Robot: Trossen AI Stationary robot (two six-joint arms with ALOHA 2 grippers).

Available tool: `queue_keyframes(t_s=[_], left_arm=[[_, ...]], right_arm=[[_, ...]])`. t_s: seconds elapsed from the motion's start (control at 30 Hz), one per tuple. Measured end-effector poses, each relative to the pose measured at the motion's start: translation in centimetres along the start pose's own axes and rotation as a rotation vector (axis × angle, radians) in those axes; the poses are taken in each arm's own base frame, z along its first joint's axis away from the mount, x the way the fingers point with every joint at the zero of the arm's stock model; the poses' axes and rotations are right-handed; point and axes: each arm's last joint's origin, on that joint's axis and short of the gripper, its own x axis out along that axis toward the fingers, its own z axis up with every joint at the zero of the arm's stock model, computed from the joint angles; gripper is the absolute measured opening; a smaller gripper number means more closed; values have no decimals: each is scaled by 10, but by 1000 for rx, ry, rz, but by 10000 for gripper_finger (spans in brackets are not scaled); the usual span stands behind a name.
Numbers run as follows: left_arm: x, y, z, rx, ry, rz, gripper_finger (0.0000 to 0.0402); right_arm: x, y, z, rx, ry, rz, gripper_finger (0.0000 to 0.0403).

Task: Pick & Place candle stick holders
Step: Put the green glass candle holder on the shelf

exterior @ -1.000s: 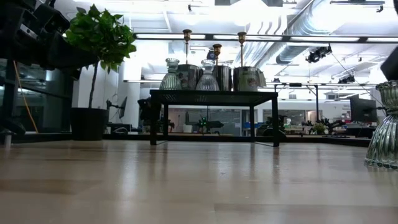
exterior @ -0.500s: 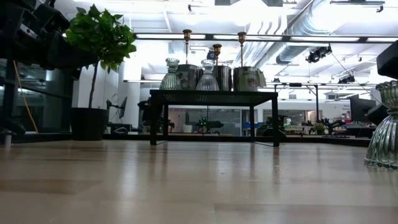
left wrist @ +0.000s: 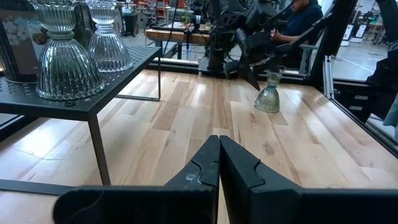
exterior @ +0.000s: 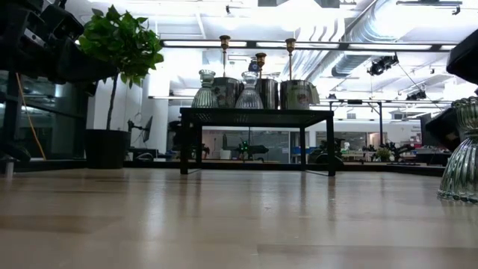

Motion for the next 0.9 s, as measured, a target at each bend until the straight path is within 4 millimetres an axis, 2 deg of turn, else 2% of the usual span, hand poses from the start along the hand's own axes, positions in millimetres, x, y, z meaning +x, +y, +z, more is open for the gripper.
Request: queue_keyframes(t_s=[0.9], left_arm=[[0, 0, 0, 0, 0, 0, 0]], right_arm=[[20, 10, 5, -241, -100, -33, 255]])
